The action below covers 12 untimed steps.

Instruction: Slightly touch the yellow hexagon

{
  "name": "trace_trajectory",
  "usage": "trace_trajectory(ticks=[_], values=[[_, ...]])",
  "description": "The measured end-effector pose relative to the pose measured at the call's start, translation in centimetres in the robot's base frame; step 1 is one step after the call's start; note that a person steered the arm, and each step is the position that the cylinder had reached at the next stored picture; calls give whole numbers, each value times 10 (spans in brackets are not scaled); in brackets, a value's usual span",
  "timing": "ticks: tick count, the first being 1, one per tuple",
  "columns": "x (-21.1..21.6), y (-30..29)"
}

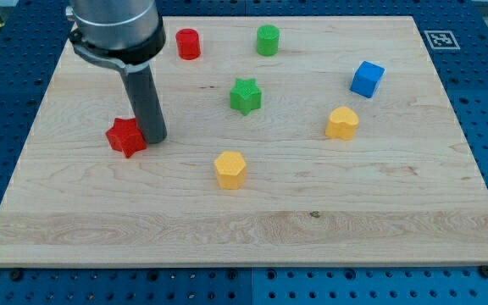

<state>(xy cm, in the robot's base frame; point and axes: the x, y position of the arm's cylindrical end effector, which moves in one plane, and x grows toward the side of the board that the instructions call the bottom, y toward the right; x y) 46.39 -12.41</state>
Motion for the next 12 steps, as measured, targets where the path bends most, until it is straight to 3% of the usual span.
trace_trajectory(ticks=[7, 11, 12], values=[[117, 125], [116, 148], [107, 131]])
